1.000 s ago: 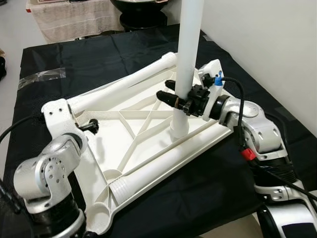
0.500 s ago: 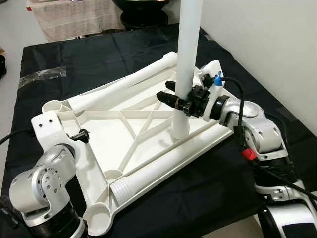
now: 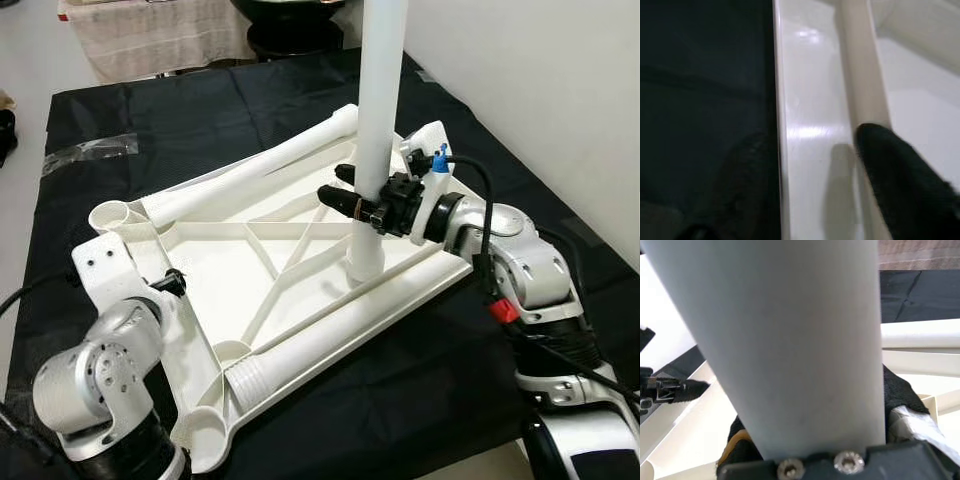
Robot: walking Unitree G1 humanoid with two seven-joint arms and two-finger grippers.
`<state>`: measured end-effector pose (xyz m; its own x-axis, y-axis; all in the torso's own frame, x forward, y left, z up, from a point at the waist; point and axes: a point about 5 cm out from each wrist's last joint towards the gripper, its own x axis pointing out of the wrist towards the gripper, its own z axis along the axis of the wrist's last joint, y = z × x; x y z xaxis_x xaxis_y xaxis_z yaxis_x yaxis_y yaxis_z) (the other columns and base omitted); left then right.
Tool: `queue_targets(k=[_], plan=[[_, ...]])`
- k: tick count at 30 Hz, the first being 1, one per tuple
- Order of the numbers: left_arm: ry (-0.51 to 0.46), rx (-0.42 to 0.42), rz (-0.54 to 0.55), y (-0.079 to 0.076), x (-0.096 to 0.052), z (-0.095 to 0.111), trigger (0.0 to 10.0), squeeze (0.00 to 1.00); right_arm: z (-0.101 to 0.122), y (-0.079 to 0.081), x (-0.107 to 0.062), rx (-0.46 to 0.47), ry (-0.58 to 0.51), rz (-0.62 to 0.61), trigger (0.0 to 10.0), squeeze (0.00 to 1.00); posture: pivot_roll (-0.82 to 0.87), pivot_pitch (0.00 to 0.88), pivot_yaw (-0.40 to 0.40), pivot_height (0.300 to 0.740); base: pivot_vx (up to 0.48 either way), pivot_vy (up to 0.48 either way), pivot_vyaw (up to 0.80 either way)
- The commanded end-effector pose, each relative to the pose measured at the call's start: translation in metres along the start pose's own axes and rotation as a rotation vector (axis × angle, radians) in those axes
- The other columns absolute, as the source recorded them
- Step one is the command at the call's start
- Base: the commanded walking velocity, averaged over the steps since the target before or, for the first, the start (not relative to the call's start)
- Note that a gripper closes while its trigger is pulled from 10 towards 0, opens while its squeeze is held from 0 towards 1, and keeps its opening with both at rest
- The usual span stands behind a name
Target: Building children table
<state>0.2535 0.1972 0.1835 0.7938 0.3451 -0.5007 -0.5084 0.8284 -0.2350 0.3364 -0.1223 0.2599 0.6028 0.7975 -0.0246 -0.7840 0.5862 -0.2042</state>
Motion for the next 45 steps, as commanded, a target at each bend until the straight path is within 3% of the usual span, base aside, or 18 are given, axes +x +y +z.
queue_targets(k=[1, 9, 22, 24, 26, 29, 30, 32, 34, 35, 37, 39, 41, 44, 45], plan=[[0.087, -0.022, 0.013, 0.003, 0.001, -0.019, 0.0, 0.0, -0.002, 0.001, -0.002, -0.005, 0.025, 0.008, 10.0, 0.0, 0.01, 0.201, -0.035, 0.74, 0.0, 0.0, 0.0], [0.097, -0.04, 0.037, 0.01, 0.001, -0.023, 0.0, 0.0, -0.003, 0.001, -0.003, -0.005, 0.031, 0.008, 10.0, 0.0, 0.01, 0.197, -0.041, 0.74, 0.0, 0.0, 0.0], [0.033, -0.054, 0.065, 0.024, 0.021, 0.001, 0.0, 0.0, 0.0, 0.0, -0.003, -0.006, 0.026, -0.002, 10.0, 0.0, 0.0, 0.203, -0.04, 0.74, 0.0, 0.0, 0.0], [0.022, -0.054, 0.05, 0.026, 0.026, 0.008, 0.0, 0.0, 0.0, 0.0, -0.003, -0.003, 0.025, -0.001, 10.0, 0.0, 0.0, 0.205, -0.042, 0.74, 0.0, 0.0, 0.0], [-0.008, -0.045, -0.063, 0.016, 0.038, 0.028, 0.0, 0.0, 0.002, 0.0, -0.002, 0.01, 0.019, 0.003, 10.0, 0.0, 0.0, 0.21, -0.047, 0.74, 0.0, 0.0, 0.0], [-0.017, -0.039, -0.101, 0.012, 0.041, 0.035, 0.0, 0.0, 0.002, 0.001, -0.002, 0.013, 0.017, 0.004, 10.0, 0.0, 0.0, 0.21, -0.047, 0.74, 0.0, 0.0, 0.0], [-0.045, -0.025, -0.145, 0.005, 0.044, 0.045, 0.8, 0.0, 0.004, 0.001, -0.002, 0.02, 0.011, 0.006, 10.0, 0.0, -0.01, 0.215, -0.049, 0.74, 0.0, 0.0, 0.0], [-0.045, -0.025, -0.145, 0.005, 0.044, 0.045, 0.8, 0.0, 0.004, 0.001, -0.002, 0.02, 0.011, 0.006, 10.0, 0.0, -0.01, 0.215, -0.049, 0.74, 0.0, 0.0, 0.0], [-0.081, -0.006, -0.19, -0.003, 0.047, 0.059, 1.2, 0.0, 0.006, 0.001, -0.002, 0.026, 0.004, 0.009, 10.0, 0.0, -0.01, 0.218, -0.05, 0.74, 0.0, 0.0, 0.0], [-0.119, 0.014, -0.243, -0.014, 0.05, 0.07, 2.4, 0.0, 0.007, 0.002, -0.002, 0.031, -0.002, 0.013, 10.0, 0.0, -0.02, 0.221, -0.054, 0.74, 0.0, 0.0, 0.0], [-0.119, 0.014, -0.243, -0.014, 0.05, 0.07, 2.4, 0.0, 0.007, 0.002, -0.002, 0.031, -0.002, 0.013, 10.0, 0.0, -0.02, 0.221, -0.054, 0.74, 0.0, 0.0, 0.0], [-0.183, 0.065, -0.332, -0.033, 0.053, 0.088, 4.0, 0.0, 0.008, 0.005, -0.001, 0.049, -0.016, 0.026, 10.0, 0.0, -0.03, 0.223, -0.057, 0.74, 0.0, 0.0, 0.0], [-0.205, 0.085, -0.365, -0.039, 0.054, 0.093, 4.0, 0.0, 0.009, 0.007, 0.0, 0.055, -0.022, 0.031, 10.0, 0.0, -0.03, 0.223, -0.057, 0.74, 0.0, 0.0, 0.0], [-0.253, 0.131, -0.361, -0.043, 0.062, 0.108, 5.3, 0.0, 0.01, 0.01, 0.001, 0.075, -0.035, 0.041, 10.0, 0.0, -0.04, 0.226, -0.057, 0.74, 0.0, 0.0, 0.0], [-0.253, 0.131, -0.361, -0.043, 0.062, 0.108, 5.3, 0.0, 0.01, 0.01, 0.001, 0.075, -0.035, 0.041, 10.0, 0.0, -0.04, 0.226, -0.057, 0.74, 0.0, 0.0, 0.0]])
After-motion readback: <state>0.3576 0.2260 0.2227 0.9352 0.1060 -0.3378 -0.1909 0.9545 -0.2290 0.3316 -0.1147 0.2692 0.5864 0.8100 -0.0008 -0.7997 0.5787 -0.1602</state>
